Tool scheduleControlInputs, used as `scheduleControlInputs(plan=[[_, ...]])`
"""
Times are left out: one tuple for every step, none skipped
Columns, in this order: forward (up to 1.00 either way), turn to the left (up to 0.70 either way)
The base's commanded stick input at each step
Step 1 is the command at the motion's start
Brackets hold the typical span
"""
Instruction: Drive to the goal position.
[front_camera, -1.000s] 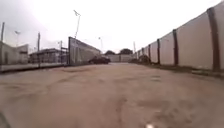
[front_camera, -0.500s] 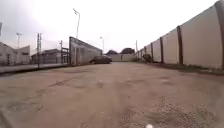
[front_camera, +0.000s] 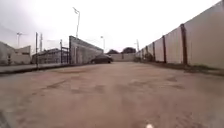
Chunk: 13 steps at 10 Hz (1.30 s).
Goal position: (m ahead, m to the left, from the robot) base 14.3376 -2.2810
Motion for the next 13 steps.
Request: scheduleControlInputs(plan=[[0.7,0.0],[0.7,0.0],[0.7,0.0],[0.7,0.0],[0.7,0.0],[0.7,0.0],[0.7,0.0],[0.7,0.0],[0.7,-0.02],[0.7,-0.03],[0.7,-0.02],[0.7,-0.01],[0.7,0.0]])
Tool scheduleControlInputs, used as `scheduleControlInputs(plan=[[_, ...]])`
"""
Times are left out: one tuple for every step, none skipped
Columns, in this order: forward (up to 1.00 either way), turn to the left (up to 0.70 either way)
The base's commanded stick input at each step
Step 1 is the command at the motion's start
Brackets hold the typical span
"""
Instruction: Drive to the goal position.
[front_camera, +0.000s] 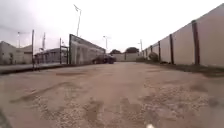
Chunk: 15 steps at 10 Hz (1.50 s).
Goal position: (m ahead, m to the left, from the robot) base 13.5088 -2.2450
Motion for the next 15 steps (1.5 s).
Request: scheduleControlInputs(plan=[[0.7,0.0],[0.7,0.0],[0.7,0.0],[0.7,0.0],[0.7,-0.09],[0.7,-0.29],[0.7,-0.19],[0.7,0.0],[0.7,0.0],[0.7,0.0],[0.7,-0.35],[0.7,-0.27],[0.7,-0.2],[0.7,-0.12],[0.7,-0.04]])
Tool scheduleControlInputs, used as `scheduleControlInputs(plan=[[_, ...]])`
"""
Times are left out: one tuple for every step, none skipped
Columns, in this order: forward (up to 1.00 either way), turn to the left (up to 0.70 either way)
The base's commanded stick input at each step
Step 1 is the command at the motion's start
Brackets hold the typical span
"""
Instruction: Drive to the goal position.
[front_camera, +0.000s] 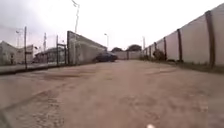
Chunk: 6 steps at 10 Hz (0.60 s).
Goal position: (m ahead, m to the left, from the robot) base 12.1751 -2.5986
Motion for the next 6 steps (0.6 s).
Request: scheduleControlInputs(plan=[[0.7,0.0],[0.7,0.0],[0.7,0.0],[0.7,0.0],[0.7,-0.22],[0.7,-0.27]])
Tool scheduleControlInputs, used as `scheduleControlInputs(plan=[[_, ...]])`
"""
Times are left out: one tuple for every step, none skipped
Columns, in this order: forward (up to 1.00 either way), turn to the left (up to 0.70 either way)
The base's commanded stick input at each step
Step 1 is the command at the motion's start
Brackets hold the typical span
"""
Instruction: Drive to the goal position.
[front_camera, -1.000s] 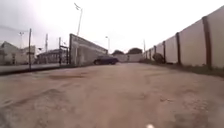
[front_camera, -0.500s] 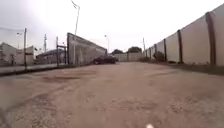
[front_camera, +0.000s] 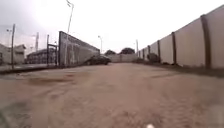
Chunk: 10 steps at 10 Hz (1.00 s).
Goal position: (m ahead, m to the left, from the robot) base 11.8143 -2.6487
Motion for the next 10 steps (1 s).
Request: scheduleControlInputs(plan=[[0.7,-0.07],[0.7,0.0],[0.7,0.0],[0.7,0.0],[0.7,-0.26],[0.7,-0.04],[0.7,0.0],[0.7,0.0],[0.7,0.0],[0.7,-0.03]])
